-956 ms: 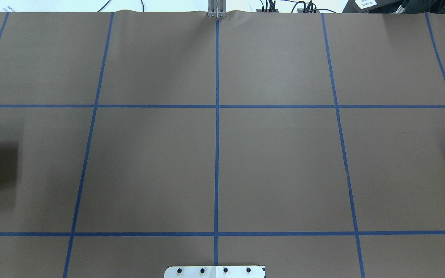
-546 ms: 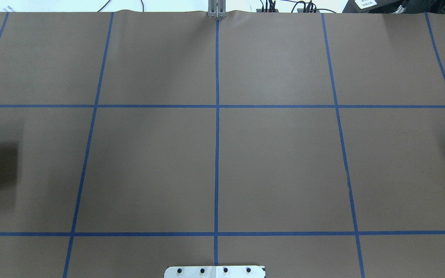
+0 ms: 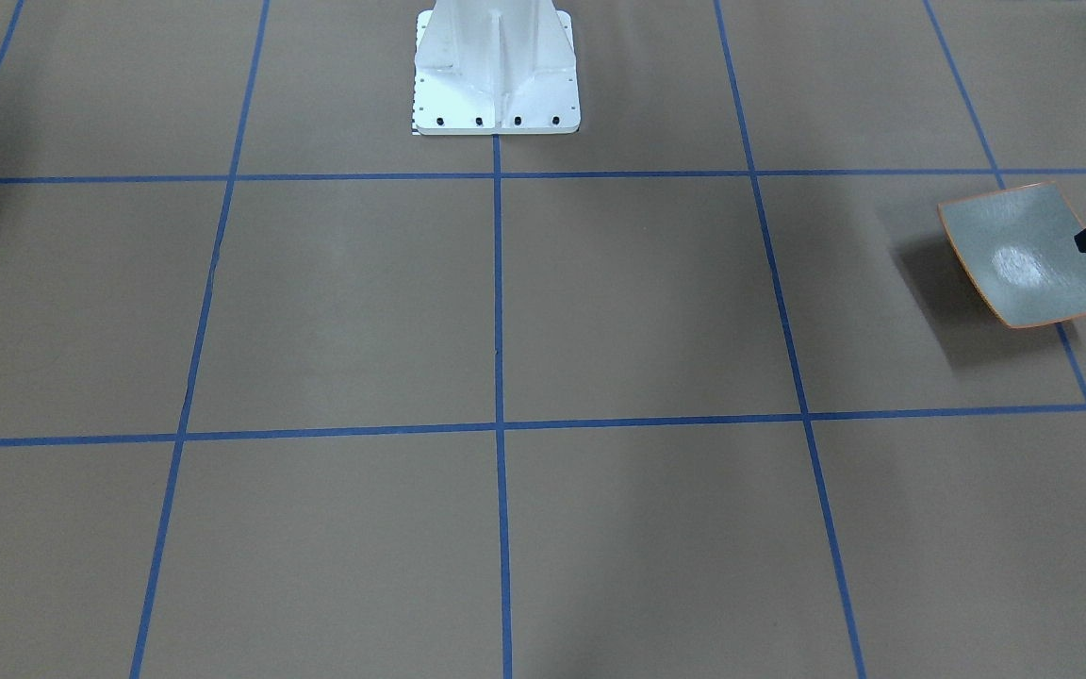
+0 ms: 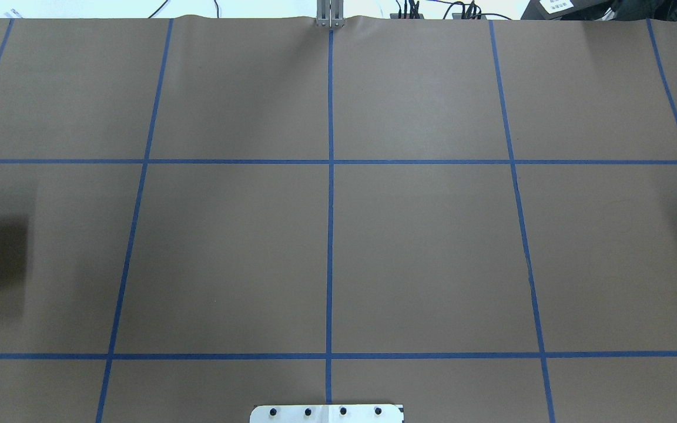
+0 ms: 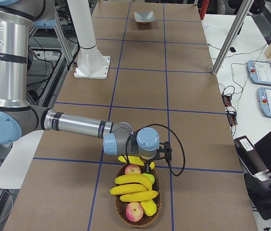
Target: Transfer all bananas from basket to plate
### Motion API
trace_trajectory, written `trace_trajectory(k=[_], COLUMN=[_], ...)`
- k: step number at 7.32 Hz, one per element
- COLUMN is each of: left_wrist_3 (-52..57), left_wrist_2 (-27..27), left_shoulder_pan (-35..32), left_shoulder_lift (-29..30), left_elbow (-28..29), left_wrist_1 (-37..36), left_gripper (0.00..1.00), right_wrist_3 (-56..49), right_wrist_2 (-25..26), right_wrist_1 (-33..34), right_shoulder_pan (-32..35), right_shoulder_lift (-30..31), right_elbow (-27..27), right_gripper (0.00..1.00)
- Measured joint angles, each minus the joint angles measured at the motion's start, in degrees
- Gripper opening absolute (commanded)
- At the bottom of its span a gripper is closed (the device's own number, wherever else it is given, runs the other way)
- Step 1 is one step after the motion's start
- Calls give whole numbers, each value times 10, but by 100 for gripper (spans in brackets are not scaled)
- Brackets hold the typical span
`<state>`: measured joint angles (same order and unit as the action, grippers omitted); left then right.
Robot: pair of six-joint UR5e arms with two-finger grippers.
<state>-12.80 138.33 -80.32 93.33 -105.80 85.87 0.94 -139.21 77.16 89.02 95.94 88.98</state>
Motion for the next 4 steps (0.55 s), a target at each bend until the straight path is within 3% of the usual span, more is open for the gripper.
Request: trace_trajectory(k=[4], left_wrist_3=[-99], left_wrist_2=[21], left_shoulder_pan=[37], left_shoulder_lift=[75], left_elbow=[12], left_wrist_1=[1], left_gripper=[99], right_wrist_3=[104], right_wrist_2=[-44], right_wrist_1=[20], right_shoulder_pan=[-16], right_shoulder_lift=[-61], right_elbow=[32], right_gripper=[0])
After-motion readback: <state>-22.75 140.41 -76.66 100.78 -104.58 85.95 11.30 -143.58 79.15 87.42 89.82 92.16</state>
